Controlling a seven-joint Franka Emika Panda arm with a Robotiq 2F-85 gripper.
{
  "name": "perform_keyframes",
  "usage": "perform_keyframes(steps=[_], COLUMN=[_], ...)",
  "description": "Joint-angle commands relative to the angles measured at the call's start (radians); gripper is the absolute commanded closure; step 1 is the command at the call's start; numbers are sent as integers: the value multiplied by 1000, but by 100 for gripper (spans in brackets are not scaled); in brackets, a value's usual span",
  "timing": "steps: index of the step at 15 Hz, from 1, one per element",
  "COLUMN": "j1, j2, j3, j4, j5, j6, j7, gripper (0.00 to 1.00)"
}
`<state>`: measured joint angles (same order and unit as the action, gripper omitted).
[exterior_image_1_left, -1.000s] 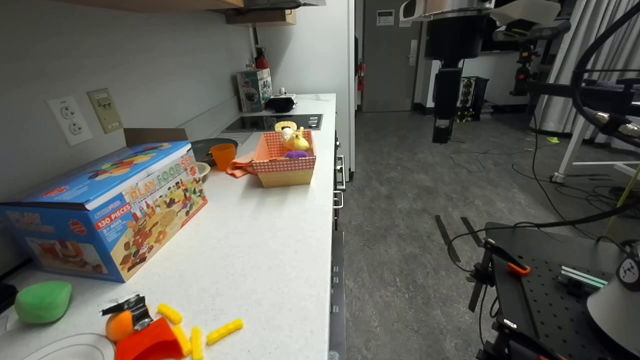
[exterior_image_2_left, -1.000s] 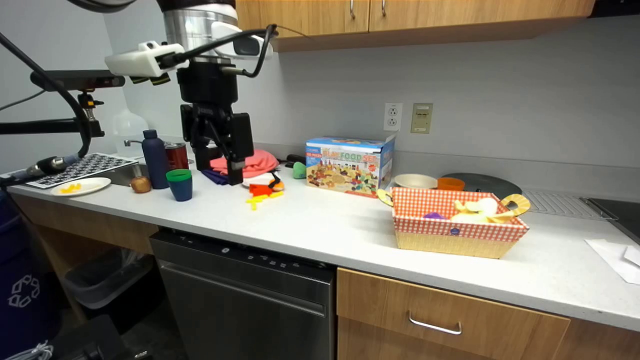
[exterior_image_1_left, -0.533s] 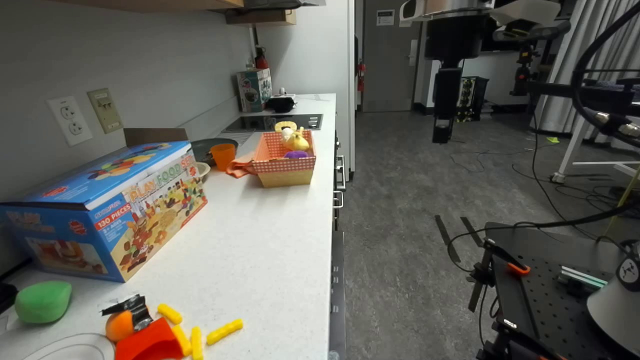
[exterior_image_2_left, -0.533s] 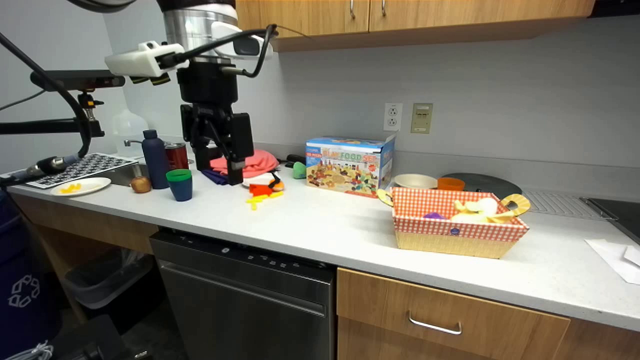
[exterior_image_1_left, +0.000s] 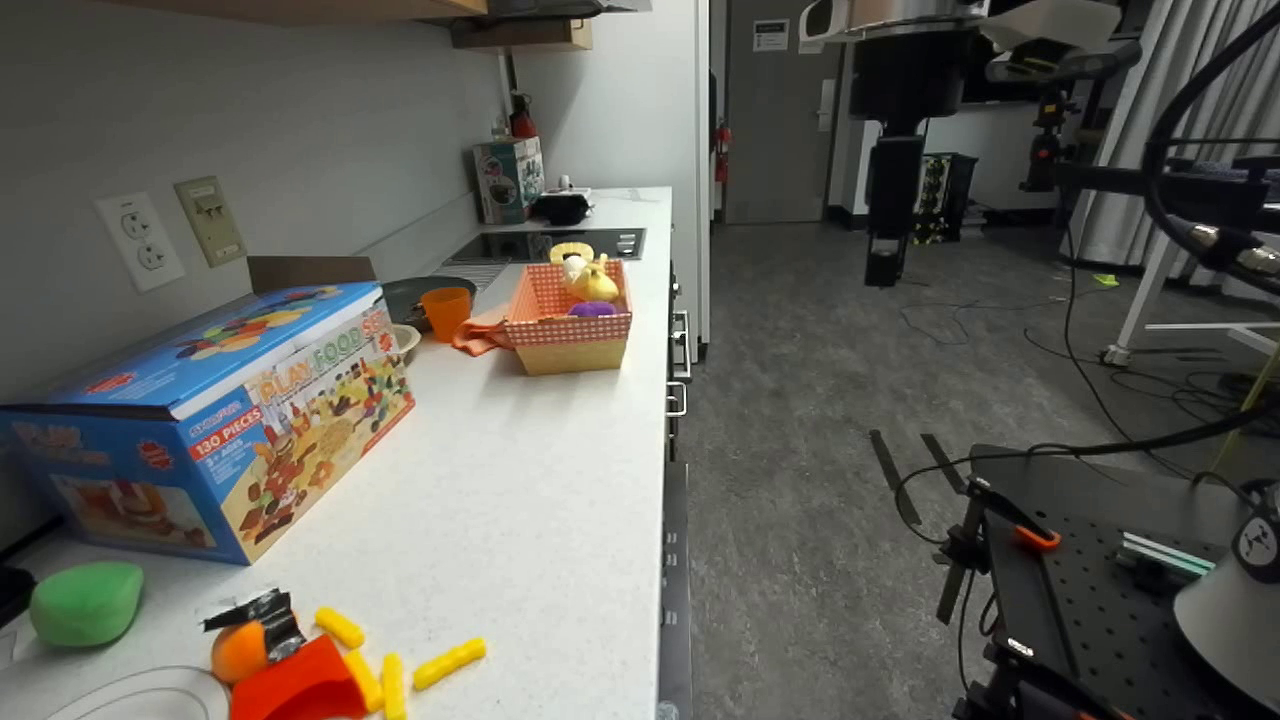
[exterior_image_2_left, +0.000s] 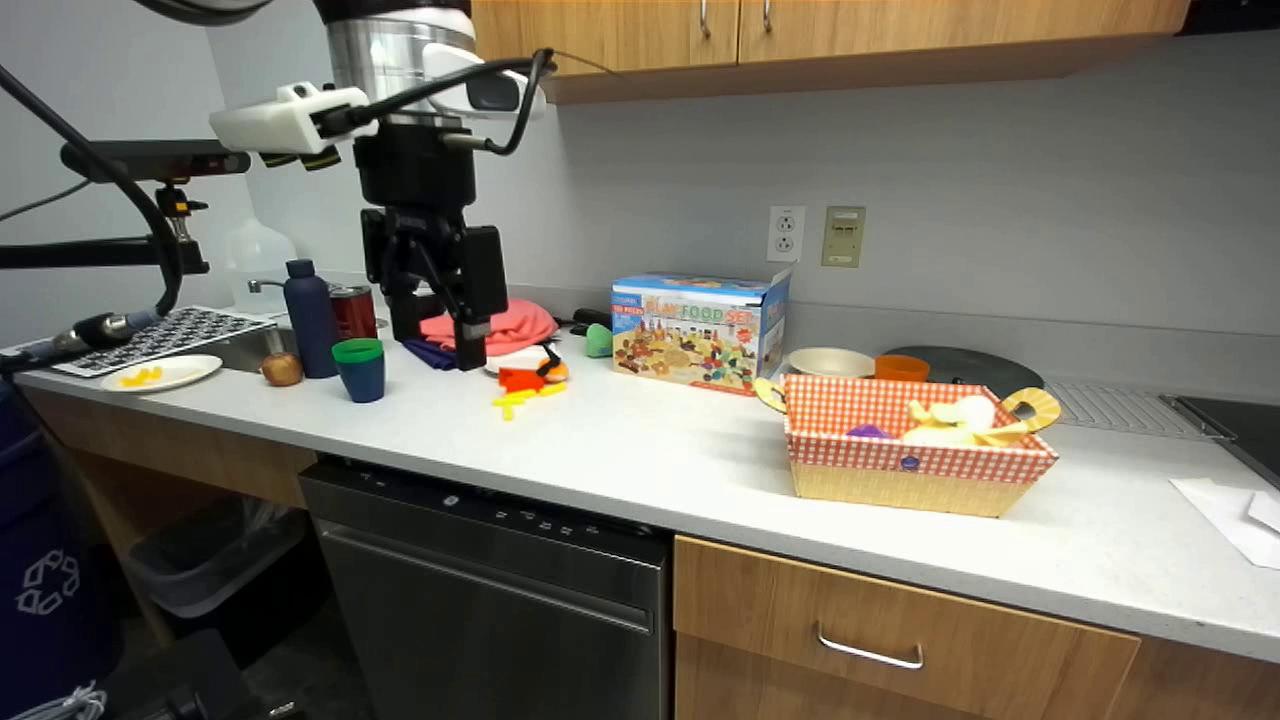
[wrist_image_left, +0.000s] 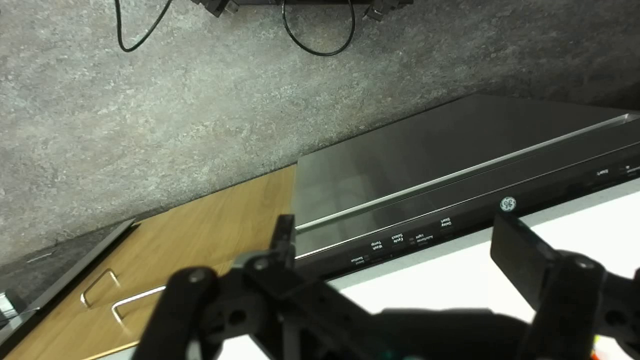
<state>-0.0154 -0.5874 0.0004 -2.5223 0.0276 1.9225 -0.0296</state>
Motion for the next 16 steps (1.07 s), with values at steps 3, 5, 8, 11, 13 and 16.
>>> perform_keyframes(steps=[3,5,8,11,13,16], j1=[6,6,-3,-62,-101,-154], j2=[0,0,11,59,108,173], j3=[-5,-5,-25,-107,-169,-199], j4=[2,2,15,45,74,105], j5=[-3,-3,1,1,13,7], j6=[-2,-2,-4,15,37,110], j7=[2,2,-12,-27,-34,33], gripper=[0,0,0,0,0,0])
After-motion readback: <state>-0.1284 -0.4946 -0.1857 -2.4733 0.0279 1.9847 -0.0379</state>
